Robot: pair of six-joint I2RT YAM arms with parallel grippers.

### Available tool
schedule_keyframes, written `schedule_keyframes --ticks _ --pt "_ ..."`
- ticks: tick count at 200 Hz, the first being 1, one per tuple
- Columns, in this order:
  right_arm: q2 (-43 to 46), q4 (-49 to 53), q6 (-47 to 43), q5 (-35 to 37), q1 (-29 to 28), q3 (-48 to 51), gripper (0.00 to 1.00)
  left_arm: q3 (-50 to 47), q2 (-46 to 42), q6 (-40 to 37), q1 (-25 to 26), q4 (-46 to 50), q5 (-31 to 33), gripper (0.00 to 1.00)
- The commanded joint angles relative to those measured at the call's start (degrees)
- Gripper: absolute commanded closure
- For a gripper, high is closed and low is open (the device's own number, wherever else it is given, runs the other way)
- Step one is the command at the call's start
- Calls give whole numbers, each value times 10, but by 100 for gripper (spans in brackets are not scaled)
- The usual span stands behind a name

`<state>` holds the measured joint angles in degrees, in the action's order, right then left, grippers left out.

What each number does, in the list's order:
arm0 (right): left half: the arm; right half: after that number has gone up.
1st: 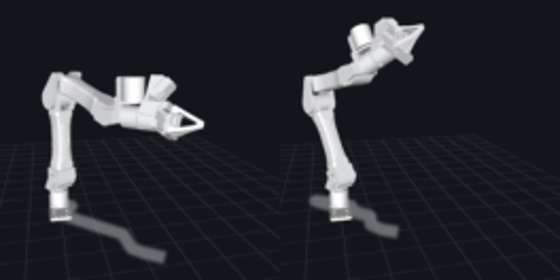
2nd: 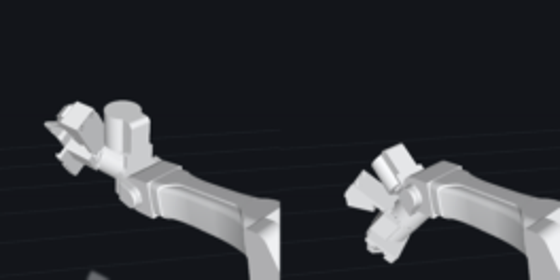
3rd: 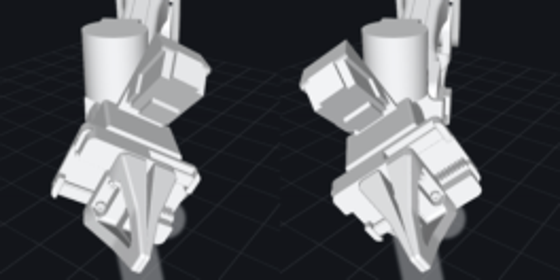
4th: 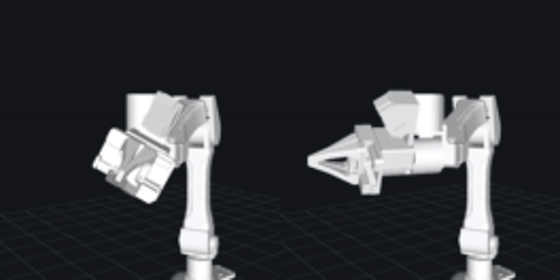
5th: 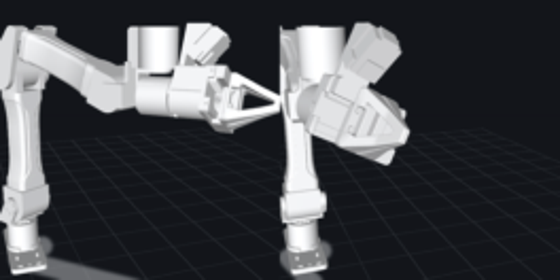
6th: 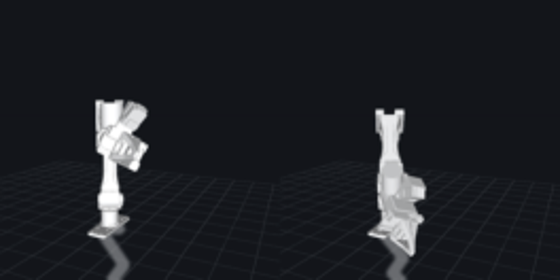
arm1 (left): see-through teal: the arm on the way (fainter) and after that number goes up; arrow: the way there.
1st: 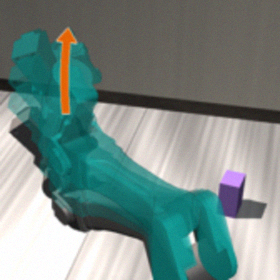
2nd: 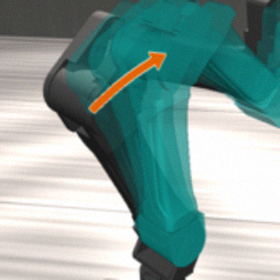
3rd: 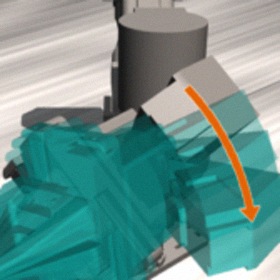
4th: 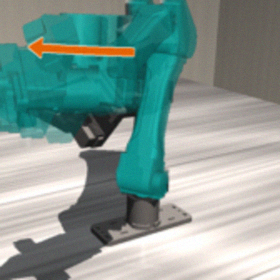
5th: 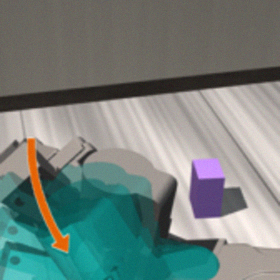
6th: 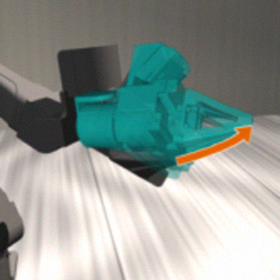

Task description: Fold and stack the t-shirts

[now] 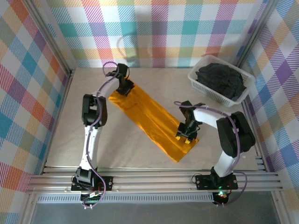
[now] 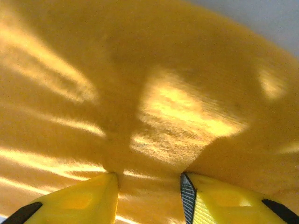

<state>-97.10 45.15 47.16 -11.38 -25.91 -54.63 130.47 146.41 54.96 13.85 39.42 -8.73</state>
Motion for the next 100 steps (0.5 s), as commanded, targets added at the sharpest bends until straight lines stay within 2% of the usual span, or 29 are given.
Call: schedule_keyframes --ticks 1,21,51,84,100 --pt "41 -93 165 -74 -29 68 57 143 108 27 44 -34 -76 61" --pt "48 -160 246 -99 -66 97 57 233 183 84 68 -88 -118 61" --pt "-2 -168 291 -116 -120 54 57 237 213 137 100 -185 -120 60" --pt "-20 -155 303 -105 -141 10 56 252 210 161 100 -249 -82 49" --pt "-11 -128 289 -90 -138 -9 56 284 205 158 92 -248 -76 42"
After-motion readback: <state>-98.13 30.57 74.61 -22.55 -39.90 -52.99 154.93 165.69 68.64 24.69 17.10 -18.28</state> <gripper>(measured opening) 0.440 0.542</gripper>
